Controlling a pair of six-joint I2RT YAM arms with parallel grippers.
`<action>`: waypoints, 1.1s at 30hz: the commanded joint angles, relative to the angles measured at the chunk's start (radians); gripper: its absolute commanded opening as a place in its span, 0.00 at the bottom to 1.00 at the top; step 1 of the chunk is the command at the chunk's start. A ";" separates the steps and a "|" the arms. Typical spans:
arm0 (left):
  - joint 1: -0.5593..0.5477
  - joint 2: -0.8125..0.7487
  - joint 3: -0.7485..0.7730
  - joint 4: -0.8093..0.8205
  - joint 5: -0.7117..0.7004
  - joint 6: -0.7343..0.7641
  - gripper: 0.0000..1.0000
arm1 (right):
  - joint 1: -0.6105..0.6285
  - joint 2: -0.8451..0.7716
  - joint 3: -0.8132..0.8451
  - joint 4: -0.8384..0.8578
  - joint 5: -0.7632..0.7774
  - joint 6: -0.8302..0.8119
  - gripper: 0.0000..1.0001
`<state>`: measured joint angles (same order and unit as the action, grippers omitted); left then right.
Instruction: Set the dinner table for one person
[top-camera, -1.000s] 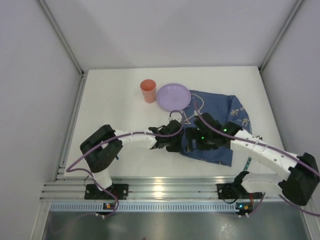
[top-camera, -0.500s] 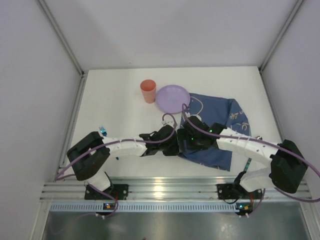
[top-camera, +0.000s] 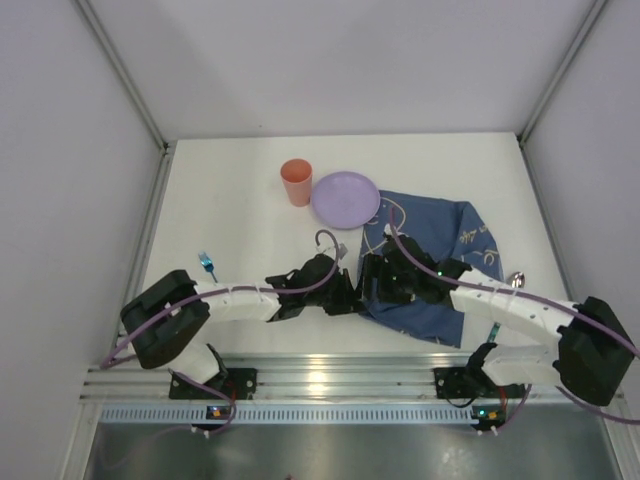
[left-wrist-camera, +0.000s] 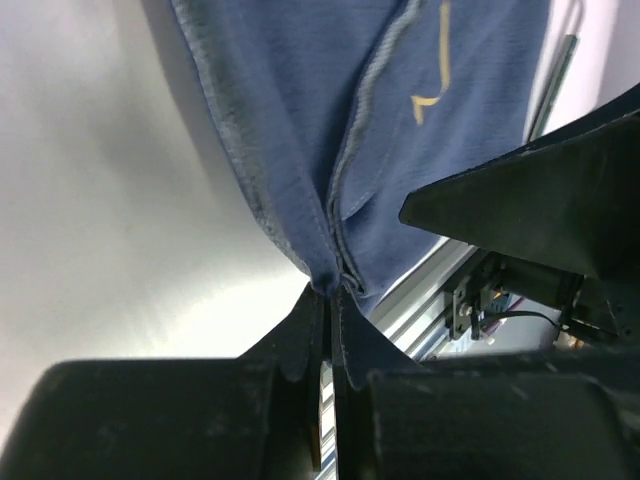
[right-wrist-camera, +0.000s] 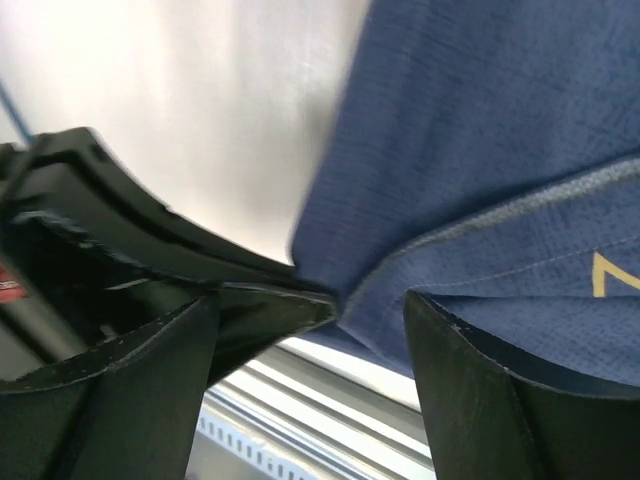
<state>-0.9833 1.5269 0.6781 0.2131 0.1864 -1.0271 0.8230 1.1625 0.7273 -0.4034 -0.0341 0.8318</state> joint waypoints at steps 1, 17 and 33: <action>0.003 -0.040 -0.009 0.088 0.027 -0.022 0.00 | 0.022 0.081 0.006 -0.021 -0.030 0.050 0.74; 0.005 -0.071 -0.043 0.040 0.013 -0.004 0.00 | -0.283 -0.199 -0.098 -0.199 0.164 0.092 0.68; 0.005 0.012 0.028 0.022 0.071 0.045 0.00 | -0.289 0.192 0.129 -0.156 0.185 0.029 0.65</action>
<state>-0.9764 1.5341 0.6716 0.2089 0.2295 -1.0000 0.5392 1.3342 0.7761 -0.5930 0.1253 0.8852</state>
